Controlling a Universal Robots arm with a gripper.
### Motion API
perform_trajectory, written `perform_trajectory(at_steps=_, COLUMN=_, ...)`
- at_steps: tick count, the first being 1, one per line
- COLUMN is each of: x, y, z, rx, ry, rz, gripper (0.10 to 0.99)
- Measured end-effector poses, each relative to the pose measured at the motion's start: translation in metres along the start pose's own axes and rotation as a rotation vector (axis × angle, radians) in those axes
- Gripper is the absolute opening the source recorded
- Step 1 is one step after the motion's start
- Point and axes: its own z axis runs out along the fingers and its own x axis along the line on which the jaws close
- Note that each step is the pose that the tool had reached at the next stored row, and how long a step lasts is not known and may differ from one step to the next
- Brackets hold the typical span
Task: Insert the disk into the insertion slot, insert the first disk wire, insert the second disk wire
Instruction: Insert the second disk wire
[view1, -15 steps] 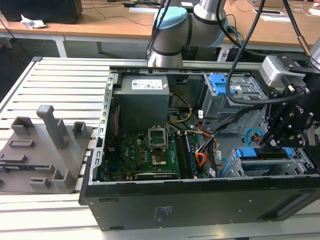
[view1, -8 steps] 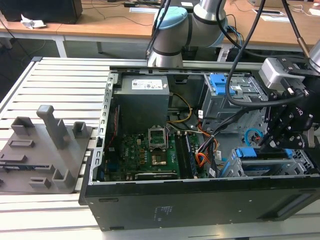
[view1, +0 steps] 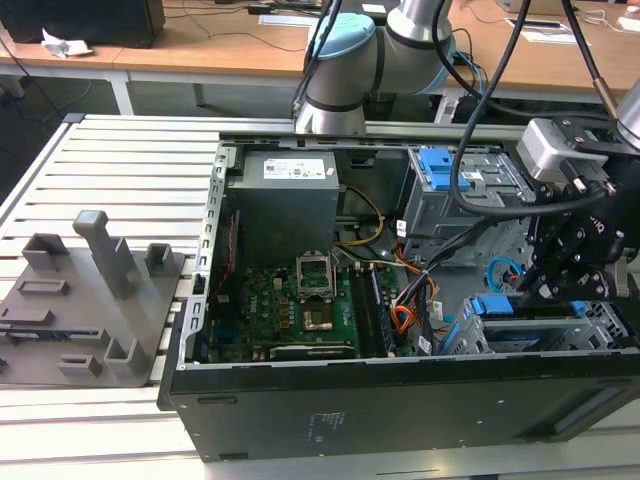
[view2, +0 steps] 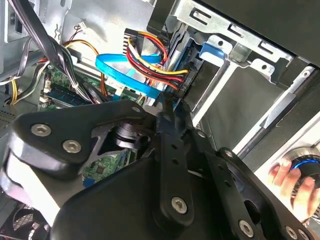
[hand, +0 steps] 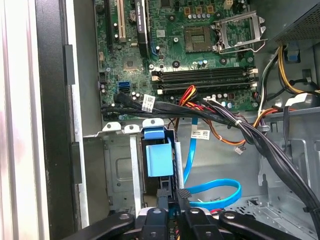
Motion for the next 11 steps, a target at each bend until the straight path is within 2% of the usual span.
perform_trajectory(at_steps=1, x=0.0, y=0.0, z=0.0, rx=0.0, ry=0.0, rz=0.0, gripper=0.176)
perform_trajectory(at_steps=2, x=0.0, y=0.0, z=0.0, rx=0.0, ry=-0.0001, rz=0.0, gripper=0.239)
perform_trajectory(at_steps=3, x=-0.0001, y=0.0001, z=-0.0008, rx=0.0, ry=-0.0002, rz=0.0, gripper=0.239)
perform_trajectory(at_steps=5, x=-0.0008, y=0.0009, z=-0.0122, rx=0.0, ry=0.0001, rz=0.0, gripper=0.239)
perform_trajectory(at_steps=6, x=-0.0014, y=0.0013, z=-0.0178, rx=0.0, ry=0.0004, rz=0.0, gripper=0.161)
perform_trajectory(at_steps=7, x=-0.0016, y=0.0016, z=-0.0231, rx=0.0, ry=0.0003, rz=0.0, gripper=0.161)
perform_trajectory(at_steps=8, x=-0.0017, y=0.002, z=-0.0281, rx=0.0, ry=0.0003, rz=0.0, gripper=0.106)
perform_trajectory(at_steps=9, x=-0.0017, y=0.0022, z=-0.0312, rx=0.0, ry=0.0002, rz=0.0, gripper=0.106)
perform_trajectory(at_steps=11, x=-0.0017, y=0.0022, z=-0.0314, rx=0.0, ry=0.0, rz=0.0, gripper=0.106)
